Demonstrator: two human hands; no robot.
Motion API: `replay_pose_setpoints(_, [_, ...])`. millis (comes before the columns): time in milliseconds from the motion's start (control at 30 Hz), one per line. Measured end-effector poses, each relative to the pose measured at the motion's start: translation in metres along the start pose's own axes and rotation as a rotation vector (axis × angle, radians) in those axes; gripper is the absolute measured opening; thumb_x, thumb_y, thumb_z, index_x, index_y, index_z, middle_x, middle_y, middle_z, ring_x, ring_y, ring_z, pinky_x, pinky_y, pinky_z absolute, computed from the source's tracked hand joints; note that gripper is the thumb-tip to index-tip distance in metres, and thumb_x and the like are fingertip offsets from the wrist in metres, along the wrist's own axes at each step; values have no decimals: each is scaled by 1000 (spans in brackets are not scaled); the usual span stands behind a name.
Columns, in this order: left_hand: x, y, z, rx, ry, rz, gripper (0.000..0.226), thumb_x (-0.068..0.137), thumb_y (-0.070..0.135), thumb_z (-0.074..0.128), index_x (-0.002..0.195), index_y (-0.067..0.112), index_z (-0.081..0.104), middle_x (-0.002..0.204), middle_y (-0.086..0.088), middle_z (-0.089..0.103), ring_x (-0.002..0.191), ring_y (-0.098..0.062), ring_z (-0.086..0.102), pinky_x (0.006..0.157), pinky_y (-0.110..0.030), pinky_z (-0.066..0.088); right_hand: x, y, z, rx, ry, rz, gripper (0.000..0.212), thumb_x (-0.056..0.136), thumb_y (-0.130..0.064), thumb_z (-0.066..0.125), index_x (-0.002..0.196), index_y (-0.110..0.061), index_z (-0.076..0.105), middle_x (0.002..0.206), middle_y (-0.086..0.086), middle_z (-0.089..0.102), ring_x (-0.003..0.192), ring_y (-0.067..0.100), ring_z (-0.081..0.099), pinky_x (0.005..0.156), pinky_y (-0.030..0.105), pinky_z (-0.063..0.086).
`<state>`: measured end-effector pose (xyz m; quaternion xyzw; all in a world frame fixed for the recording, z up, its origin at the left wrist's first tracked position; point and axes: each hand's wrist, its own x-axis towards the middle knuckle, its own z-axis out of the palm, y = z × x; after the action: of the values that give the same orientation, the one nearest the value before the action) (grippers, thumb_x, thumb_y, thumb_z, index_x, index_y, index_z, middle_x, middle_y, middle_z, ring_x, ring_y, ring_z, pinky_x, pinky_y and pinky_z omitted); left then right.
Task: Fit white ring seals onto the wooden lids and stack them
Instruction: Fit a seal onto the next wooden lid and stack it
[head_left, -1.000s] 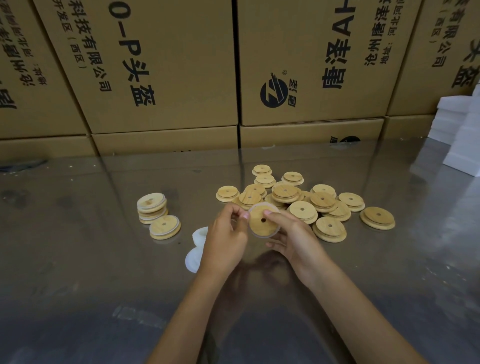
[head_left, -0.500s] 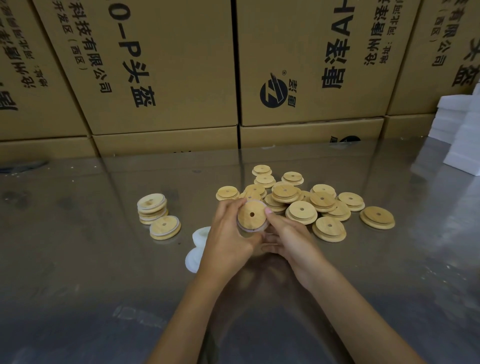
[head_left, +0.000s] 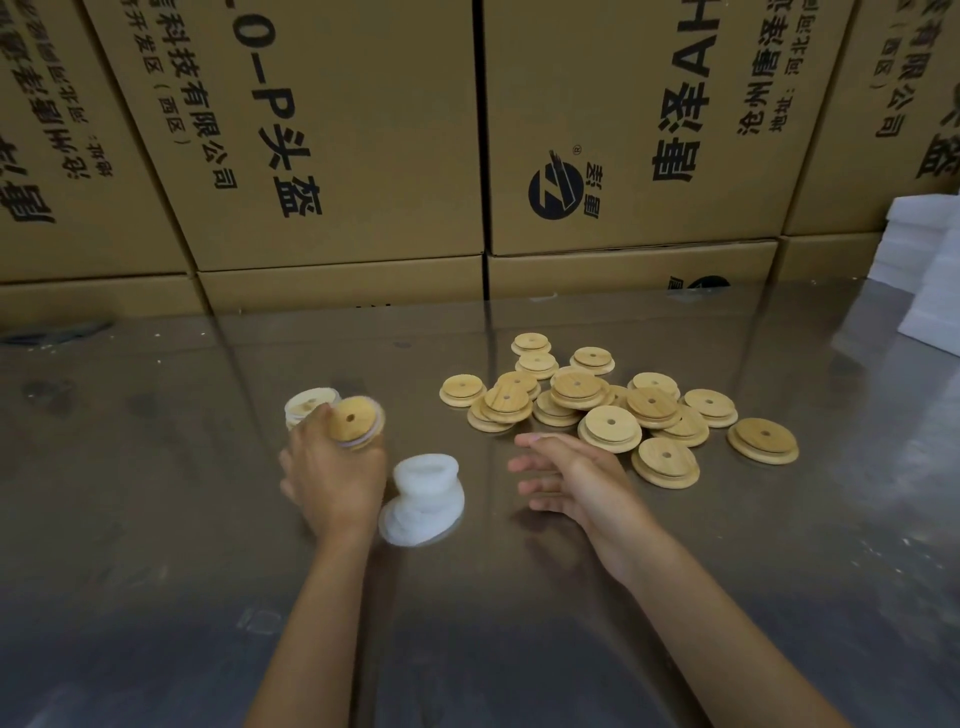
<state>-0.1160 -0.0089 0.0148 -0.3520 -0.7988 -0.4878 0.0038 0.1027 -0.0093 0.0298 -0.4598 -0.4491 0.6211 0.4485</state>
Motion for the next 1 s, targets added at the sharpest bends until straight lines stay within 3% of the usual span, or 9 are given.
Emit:
replay_pose_setpoints(133, [6, -15, 0, 22, -30, -149, 50, 81, 29, 68, 127, 17, 53, 131, -9, 56, 127, -38, 38, 107, -48, 28, 2, 2, -1, 8, 14, 6, 18, 97, -20, 60, 105, -11, 73, 97, 12, 76, 74, 18, 64, 63, 25, 52])
replay_pose_setpoints(333, [7, -18, 1, -30, -25, -155, 57, 81, 28, 69, 132, 17, 47, 133, -8, 55, 131, -35, 34, 110, -47, 21, 8, 7, -3, -17, 60, -8, 15, 96, -16, 61, 99, -10, 74, 92, 12, 76, 72, 18, 65, 61, 26, 53])
replay_pose_setpoints(467, [7, -18, 0, -22, -32, -140, 53, 80, 26, 71, 128, 19, 48, 128, -7, 59, 131, -32, 34, 109, -46, 21, 12, 11, -3, -172, 116, -61, 17, 97, -10, 56, 94, -13, 73, 87, 7, 75, 71, 14, 63, 60, 24, 53])
replay_pose_setpoints(567, [6, -17, -1, -4, -29, -135, 53, 79, 26, 72, 127, 17, 50, 129, -7, 57, 131, -33, 34, 107, -47, 23, 14, 16, -4, -295, 136, -118, 17, 96, -8, 56, 94, -17, 71, 91, 4, 73, 82, 15, 66, 63, 20, 52])
replay_pose_setpoints(667, [2, -11, 0, 41, -8, -95, 57, 78, 22, 70, 130, 13, 48, 133, -13, 50, 132, -36, 32, 106, -50, 24, 16, 22, -6, -475, 149, -237, 24, 93, -3, 55, 108, -16, 67, 98, 4, 68, 94, 15, 62, 76, 15, 49])
replay_pose_setpoints(800, [-9, 3, 0, 41, -23, 25, 50, 79, 17, 63, 128, 14, 51, 137, -10, 48, 133, -33, 29, 106, -49, 22, 19, 34, -12, -972, 104, -402, 54, 96, -18, 54, 148, -23, 42, 132, -1, 55, 130, 17, 41, 112, 33, 33])
replay_pose_setpoints(900, [-22, 17, 3, 39, -48, 164, 45, 79, 17, 62, 123, 19, 56, 136, -4, 50, 133, -28, 30, 106, -46, 22, 22, 37, -11, -1141, 109, -440, 63, 99, -33, 49, 156, -30, 24, 154, -8, 38, 143, 14, 27, 116, 38, 20])
replay_pose_setpoints(1000, [-42, 30, 10, 52, -93, 381, 39, 80, 16, 62, 119, 20, 60, 128, -1, 54, 126, -26, 37, 102, -42, 26, 30, 39, -7, -1267, 86, -479, 64, 101, -36, 42, 158, -30, 14, 156, -7, 37, 144, 14, 28, 115, 36, 22])
